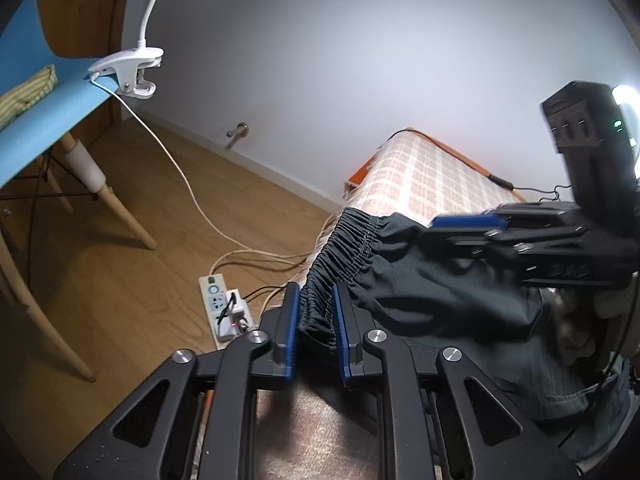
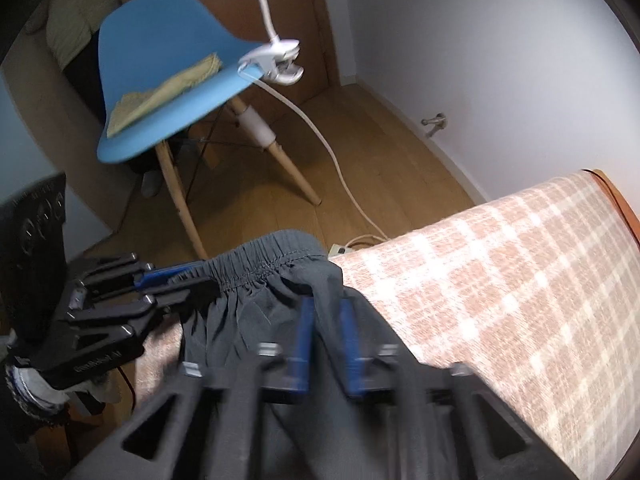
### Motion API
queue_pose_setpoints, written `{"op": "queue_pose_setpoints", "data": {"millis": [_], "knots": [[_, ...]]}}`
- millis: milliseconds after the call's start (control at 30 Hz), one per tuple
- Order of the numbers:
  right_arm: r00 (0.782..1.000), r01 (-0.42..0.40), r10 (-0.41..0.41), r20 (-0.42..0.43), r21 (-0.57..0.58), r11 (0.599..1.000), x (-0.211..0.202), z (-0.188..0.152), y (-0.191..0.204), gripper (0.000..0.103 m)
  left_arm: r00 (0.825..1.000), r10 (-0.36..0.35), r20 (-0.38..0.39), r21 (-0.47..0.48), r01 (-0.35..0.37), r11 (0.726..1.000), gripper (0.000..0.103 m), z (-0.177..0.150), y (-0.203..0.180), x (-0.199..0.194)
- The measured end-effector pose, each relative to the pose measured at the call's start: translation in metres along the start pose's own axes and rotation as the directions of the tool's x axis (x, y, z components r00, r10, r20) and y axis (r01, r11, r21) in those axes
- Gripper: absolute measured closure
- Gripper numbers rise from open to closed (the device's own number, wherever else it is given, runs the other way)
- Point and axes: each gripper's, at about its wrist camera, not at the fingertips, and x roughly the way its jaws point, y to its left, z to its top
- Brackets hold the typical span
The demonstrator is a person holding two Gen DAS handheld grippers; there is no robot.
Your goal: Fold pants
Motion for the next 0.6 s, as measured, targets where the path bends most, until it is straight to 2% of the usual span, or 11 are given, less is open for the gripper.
{"op": "queue_pose_setpoints", "data": {"millis": [33, 100, 133, 233, 367, 500, 600], "knots": [[1.0, -0.001, 0.001, 0.015, 0.012, 1.0, -0.005, -0.002, -0.002, 0.064, 1.0, 0.005, -0.003, -0.006, -0.005, 1.0, 0.084, 0.0, 0.0, -0.001], [1.0, -0.004, 0.003, 0.03, 0.039, 0.999, -0.015, -0.005, -0.006, 0.064, 1.0, 0.018, -0.002, -0.033, -0.018, 0.999, 0.077, 0.001, 0.003, -0.008], [1.0, -0.003, 0.001, 0.03, 0.047, 0.999, -0.019, -0.005, -0.007, 0.061, 1.0, 0.024, -0.001, -0.042, -0.024, 0.999, 0.07, 0.001, 0.004, -0.011], [0.999, 0.012, -0.015, 0.039, 0.057, 0.998, -0.041, -0.011, -0.006, 0.049, 1.0, 0.018, 0.023, -0.047, -0.017, 0.999, 0.069, 0.002, 0.002, -0.027], [0.993, 0.046, -0.053, 0.106, 0.068, 0.997, -0.087, -0.018, -0.002, 0.03, 0.999, -0.02, 0.038, -0.028, 0.021, 0.999, 0.069, 0.004, -0.012, -0.043], [0.978, 0.105, -0.122, 0.171, 0.102, 0.989, -0.133, -0.027, -0.003, 0.023, 0.996, -0.079, 0.048, 0.004, 0.079, 0.997, 0.069, 0.006, -0.036, -0.057], [0.966, 0.117, -0.148, 0.212, 0.151, 0.982, -0.167, -0.039, -0.008, 0.02, 0.99, -0.126, 0.055, 0.028, 0.125, 0.992, 0.069, 0.005, -0.056, -0.068]]}}
